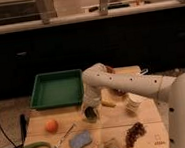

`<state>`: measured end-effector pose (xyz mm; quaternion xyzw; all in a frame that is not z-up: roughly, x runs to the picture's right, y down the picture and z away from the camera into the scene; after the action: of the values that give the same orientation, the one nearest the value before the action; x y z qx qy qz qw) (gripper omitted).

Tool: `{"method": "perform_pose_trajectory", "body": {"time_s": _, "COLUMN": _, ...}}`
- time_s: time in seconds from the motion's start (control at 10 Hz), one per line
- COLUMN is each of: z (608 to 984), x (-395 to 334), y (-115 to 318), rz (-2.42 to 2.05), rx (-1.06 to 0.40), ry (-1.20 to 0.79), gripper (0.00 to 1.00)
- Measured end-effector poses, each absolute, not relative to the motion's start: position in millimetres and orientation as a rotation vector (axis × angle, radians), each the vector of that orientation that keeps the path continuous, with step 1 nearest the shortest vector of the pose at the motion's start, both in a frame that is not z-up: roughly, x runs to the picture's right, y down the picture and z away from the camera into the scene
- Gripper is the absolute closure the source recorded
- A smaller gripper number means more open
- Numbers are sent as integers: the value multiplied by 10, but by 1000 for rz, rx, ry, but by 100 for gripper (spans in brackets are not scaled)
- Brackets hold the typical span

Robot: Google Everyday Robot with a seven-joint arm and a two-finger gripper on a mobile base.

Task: Stack cups into tray

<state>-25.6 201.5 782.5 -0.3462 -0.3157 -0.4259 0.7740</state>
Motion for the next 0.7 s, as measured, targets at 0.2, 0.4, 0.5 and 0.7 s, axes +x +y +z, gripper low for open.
{"method": "perform_pose_trajectory", "body": {"time_s": 0.2, "z": 7814, "x": -251, "y": 2016, "rz": -925, "rx": -751, "ry": -671, "gripper": 20}}
{"method": "perform_pose_trajectory", "body": {"time_s": 0.4, "z": 7818, "x": -273, "y": 2022, "rz": -933, "rx": -750, "ry": -663, "gripper": 20}}
{"method": "perform_pose_trajectory", "body": {"time_s": 0.5, "z": 7828, "x": -296, "y": 2024, "rz": -938, "rx": -743, "ry": -662, "gripper": 20}}
{"method": "perform_pose_trajectory", "body": {"time_s": 0.7, "z": 7865, "x": -291, "y": 2028, "rz": -937, "rx": -734, "ry": -664, "gripper": 20}}
